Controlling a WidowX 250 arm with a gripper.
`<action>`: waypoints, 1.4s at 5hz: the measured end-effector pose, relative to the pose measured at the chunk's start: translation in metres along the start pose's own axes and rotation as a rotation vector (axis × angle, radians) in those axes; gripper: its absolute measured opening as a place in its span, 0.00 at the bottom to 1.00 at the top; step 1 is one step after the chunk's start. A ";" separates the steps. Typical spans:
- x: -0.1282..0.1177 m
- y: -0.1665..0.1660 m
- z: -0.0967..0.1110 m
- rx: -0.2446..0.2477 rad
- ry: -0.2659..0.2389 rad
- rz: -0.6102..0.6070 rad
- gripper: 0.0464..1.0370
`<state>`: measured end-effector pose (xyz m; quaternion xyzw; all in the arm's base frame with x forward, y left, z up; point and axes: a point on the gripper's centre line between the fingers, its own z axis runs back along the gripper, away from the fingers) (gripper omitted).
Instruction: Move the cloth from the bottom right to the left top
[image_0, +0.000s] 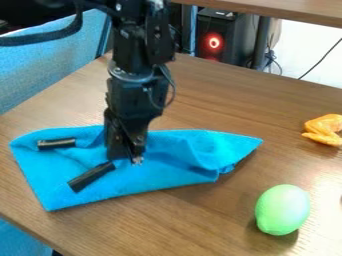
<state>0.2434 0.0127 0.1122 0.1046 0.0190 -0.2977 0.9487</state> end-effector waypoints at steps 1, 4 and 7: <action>0.002 0.017 -0.002 -0.073 -0.006 -0.017 0.02; -0.013 0.075 0.035 -0.174 -0.101 0.048 0.02; 0.002 0.129 0.025 -0.248 -0.064 0.219 0.02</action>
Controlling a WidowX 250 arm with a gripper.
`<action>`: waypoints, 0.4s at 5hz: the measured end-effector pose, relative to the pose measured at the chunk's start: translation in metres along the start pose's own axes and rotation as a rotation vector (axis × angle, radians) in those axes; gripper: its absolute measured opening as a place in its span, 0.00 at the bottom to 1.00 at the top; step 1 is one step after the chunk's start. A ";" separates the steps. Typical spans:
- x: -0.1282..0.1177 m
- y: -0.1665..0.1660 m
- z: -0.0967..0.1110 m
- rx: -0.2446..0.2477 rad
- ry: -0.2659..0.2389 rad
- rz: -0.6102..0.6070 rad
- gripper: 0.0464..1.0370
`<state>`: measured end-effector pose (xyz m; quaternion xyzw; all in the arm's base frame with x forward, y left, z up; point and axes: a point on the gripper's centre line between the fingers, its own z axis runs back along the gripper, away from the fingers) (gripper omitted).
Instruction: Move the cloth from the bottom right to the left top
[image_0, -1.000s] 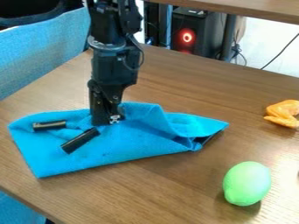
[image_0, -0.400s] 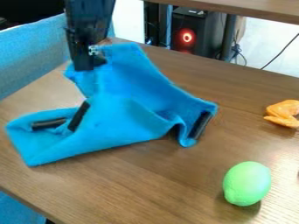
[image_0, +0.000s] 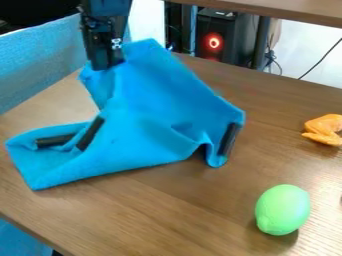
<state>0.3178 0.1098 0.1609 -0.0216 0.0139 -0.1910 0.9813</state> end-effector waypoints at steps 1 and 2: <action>0.008 0.033 -0.001 -0.040 0.005 0.085 0.02; 0.009 0.067 0.003 -0.073 -0.011 0.176 0.02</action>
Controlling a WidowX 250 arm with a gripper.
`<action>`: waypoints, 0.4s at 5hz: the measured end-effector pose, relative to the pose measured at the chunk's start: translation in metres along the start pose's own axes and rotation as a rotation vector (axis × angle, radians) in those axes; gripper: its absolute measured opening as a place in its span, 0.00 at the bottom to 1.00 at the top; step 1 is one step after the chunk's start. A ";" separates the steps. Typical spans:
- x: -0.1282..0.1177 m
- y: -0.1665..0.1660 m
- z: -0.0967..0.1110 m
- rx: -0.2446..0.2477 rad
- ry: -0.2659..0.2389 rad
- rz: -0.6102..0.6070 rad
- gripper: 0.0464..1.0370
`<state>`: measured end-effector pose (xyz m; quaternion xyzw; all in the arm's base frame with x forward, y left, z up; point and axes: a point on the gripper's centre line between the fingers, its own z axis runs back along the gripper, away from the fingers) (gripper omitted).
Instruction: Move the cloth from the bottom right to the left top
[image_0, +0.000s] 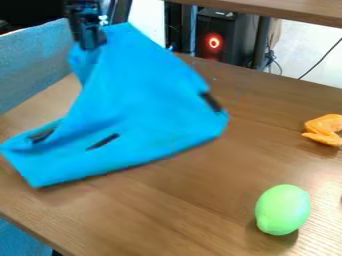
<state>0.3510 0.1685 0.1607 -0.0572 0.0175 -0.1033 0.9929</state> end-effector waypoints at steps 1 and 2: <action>0.002 0.028 0.002 -0.012 0.006 0.065 0.02; 0.009 0.031 0.003 0.095 0.084 0.048 0.05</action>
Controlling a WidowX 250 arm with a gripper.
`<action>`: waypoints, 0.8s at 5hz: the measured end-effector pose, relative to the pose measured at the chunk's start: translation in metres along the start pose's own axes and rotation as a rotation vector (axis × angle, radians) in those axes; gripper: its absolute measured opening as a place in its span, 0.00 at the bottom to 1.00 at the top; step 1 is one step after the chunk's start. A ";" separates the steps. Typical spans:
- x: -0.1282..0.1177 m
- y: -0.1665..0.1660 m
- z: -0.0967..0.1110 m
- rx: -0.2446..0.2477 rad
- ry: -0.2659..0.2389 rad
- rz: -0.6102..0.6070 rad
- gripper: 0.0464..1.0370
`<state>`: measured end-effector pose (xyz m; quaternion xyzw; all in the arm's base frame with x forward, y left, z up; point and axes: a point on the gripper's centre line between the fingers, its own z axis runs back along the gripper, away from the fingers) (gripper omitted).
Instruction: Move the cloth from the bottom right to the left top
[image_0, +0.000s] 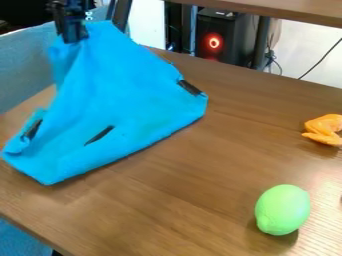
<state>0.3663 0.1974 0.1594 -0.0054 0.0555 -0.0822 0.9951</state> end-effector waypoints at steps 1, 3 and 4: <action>0.008 -0.008 -0.007 0.202 0.195 -0.002 0.22; -0.001 0.003 -0.012 0.612 0.501 0.244 0.81; -0.006 0.005 -0.016 0.686 0.522 0.255 0.97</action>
